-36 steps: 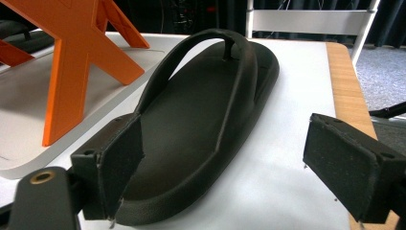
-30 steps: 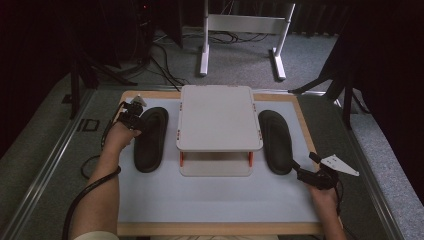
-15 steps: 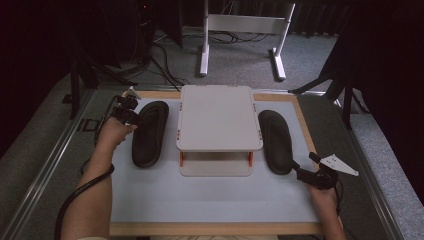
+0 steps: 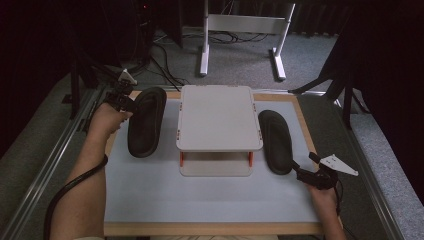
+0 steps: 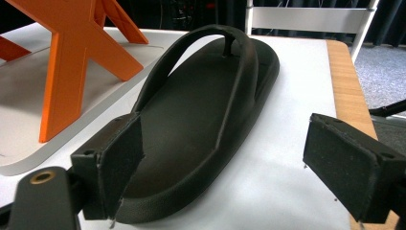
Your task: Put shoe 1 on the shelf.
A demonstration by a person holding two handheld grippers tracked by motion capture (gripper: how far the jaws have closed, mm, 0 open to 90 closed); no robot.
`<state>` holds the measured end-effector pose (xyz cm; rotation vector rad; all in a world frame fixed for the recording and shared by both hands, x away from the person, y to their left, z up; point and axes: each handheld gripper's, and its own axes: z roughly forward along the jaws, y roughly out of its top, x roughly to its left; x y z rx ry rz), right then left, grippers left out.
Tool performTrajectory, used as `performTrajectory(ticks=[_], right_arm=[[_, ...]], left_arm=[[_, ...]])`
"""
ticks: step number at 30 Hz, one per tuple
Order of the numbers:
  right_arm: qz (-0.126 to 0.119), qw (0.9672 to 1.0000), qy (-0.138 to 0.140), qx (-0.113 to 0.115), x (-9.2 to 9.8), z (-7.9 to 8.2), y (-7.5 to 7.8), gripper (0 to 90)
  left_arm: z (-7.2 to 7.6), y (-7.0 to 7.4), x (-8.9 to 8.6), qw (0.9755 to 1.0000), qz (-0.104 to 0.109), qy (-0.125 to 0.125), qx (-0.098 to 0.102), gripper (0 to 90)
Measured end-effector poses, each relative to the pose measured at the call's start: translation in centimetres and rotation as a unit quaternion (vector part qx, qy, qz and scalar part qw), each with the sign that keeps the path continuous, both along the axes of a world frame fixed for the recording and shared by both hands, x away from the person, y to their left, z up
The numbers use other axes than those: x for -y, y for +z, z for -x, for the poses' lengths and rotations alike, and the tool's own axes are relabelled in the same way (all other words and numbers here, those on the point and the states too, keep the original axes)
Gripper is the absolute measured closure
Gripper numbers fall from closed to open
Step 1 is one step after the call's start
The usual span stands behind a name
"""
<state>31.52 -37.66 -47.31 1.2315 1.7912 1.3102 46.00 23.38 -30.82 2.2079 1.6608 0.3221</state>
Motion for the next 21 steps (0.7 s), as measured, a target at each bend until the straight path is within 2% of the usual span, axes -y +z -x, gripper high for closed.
performTrajectory(ticks=[1, 4, 5, 6, 7, 10, 14, 17, 19, 20, 21], right_arm=[[0.0, 1.0, 0.0, 0.0, 0.0, 0.0, 0.0, 13.0], [0.0, 1.0, -0.001, 0.001, 0.0, 0.0, 0.0, 13.0], [0.0, 1.0, -0.001, 0.001, 0.0, 0.0, 0.0, 13.0], [0.0, 1.0, -0.001, 0.001, 0.0, 0.0, 0.0, 13.0], [0.0, 1.0, -0.001, 0.001, 0.0, 0.0, 0.0, 13.0], [0.001, 1.0, -0.001, 0.001, 0.0, 0.0, 0.0, 13.0], [0.001, 1.0, -0.001, 0.001, 0.0, 0.0, 0.0, 13.0], [0.002, 1.0, -0.001, 0.0, 0.0, 0.0, 0.0, 13.0], [0.003, 1.0, -0.001, 0.001, 0.0, 0.0, 0.0, 13.0], [0.003, 1.0, -0.002, 0.001, 0.0, 0.0, 0.0, 13.0], [0.004, 1.0, -0.002, 0.001, 0.0, 0.0, 0.0, 13.0]], left_arm=[[0.1, 1.2, 0.4, 1.0, 0.001, -0.001, 0.006, 75.5], [0.2, 2.9, 1.1, 0.9999, 0.0, -0.006, 0.016, 75.9], [0.2, 2.9, 1.1, 0.9999, 0.0, -0.006, 0.016, 75.9], [0.3, 3.9, 1.7, 0.9997, -0.002, -0.01, 0.021, 75.9], [0.3, 3.9, 1.7, 0.9997, -0.002, -0.01, 0.021, 75.9], [0.3, 5.4, 2.9, 0.9995, 0.002, -0.018, 0.026, 76.0], [0.2, 6.2, 4.0, 0.9993, 0.001, -0.027, 0.024, 76.0], [0.0, 7.1, 5.8, 0.9987, -0.004, -0.039, 0.031, 79.7], [-0.1, 7.3, 6.2, 0.9986, -0.002, -0.042, 0.032, 81.3], [-0.1, 7.8, 7.1, 0.9981, 0.0, -0.052, 0.035, 81.8], [-0.1, 7.8, 7.1, 0.9981, 0.0, -0.052, 0.035, 81.9]])
